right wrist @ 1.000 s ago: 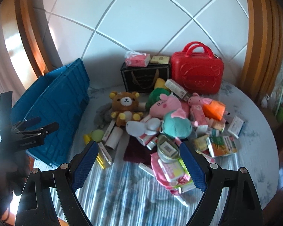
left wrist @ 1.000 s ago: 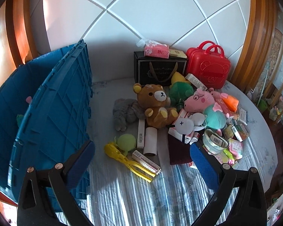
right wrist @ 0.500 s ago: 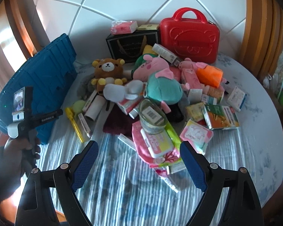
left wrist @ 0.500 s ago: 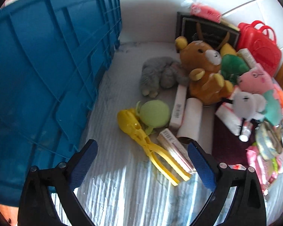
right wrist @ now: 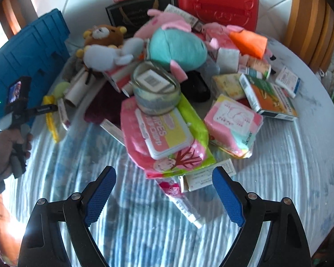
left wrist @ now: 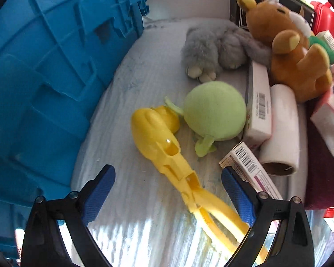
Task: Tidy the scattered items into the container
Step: 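Grasp the yellow snowball-clip toy with the left tool while the right tool grasps the pink wipes pack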
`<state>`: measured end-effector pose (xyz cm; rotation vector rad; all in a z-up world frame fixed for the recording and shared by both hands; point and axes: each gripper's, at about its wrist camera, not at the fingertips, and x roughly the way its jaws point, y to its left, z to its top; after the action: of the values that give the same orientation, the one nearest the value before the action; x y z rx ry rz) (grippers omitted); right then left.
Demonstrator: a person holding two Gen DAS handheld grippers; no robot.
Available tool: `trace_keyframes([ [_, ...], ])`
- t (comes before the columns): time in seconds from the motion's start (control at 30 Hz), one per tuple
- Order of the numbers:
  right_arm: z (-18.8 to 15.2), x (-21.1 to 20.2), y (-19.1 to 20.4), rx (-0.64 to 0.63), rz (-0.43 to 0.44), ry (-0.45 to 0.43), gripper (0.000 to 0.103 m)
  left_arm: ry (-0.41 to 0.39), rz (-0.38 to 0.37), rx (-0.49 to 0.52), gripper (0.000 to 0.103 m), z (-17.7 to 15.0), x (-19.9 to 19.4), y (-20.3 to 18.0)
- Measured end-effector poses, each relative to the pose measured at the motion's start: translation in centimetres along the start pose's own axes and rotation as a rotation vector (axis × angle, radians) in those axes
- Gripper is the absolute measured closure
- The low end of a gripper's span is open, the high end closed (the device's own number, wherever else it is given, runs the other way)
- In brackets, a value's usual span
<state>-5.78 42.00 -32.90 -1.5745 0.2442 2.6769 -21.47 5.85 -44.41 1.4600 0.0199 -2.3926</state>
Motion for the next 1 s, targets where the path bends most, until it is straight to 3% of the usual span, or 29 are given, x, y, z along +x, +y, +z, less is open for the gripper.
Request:
trace_keyframes([
  [0.33, 3.9, 4.9, 1.4, -0.122, 0.016, -0.007, 0.012, -0.029, -0.006, -0.006, 0.003, 0.2, 1.6, -0.4],
  [0.5, 5.5, 8.0, 1.5, -0.181, 0.016, 0.046, 0.0, -0.03, -0.04, -0.056, 0.0, 0.2, 2.2, 0.5],
  [0.7, 6.3, 9.7, 2.4, -0.279, 0.013, 0.039, 0.0, -0.031, -0.063, -0.061, 0.0, 1.1, 2.9, 1.0],
  [0.8, 6.4, 9.9, 2.1, -0.256, 0.041, 0.055, 0.0, -0.037, -0.113, -0.045, 0.016, 1.1, 2.7, 0.8],
  [0.83, 6.4, 10.0, 2.1, -0.25, 0.046, 0.062, 0.001, -0.048, -0.125, -0.022, 0.031, 1.1, 2.4, 0.4],
  [0.9, 6.5, 9.9, 2.1, -0.252, 0.051, 0.073, 0.007, -0.06, -0.148, 0.015, 0.053, 1.2, 1.8, -0.4],
  [0.97, 6.5, 9.5, 2.0, -0.25, 0.057, 0.08, 0.022, -0.063, -0.163, 0.039, 0.076, 1.2, 1.5, -1.2],
  [1.0, 6.5, 9.4, 2.0, -0.251, 0.058, 0.085, 0.024, -0.062, -0.17, 0.045, 0.078, 1.1, 1.5, -1.5],
])
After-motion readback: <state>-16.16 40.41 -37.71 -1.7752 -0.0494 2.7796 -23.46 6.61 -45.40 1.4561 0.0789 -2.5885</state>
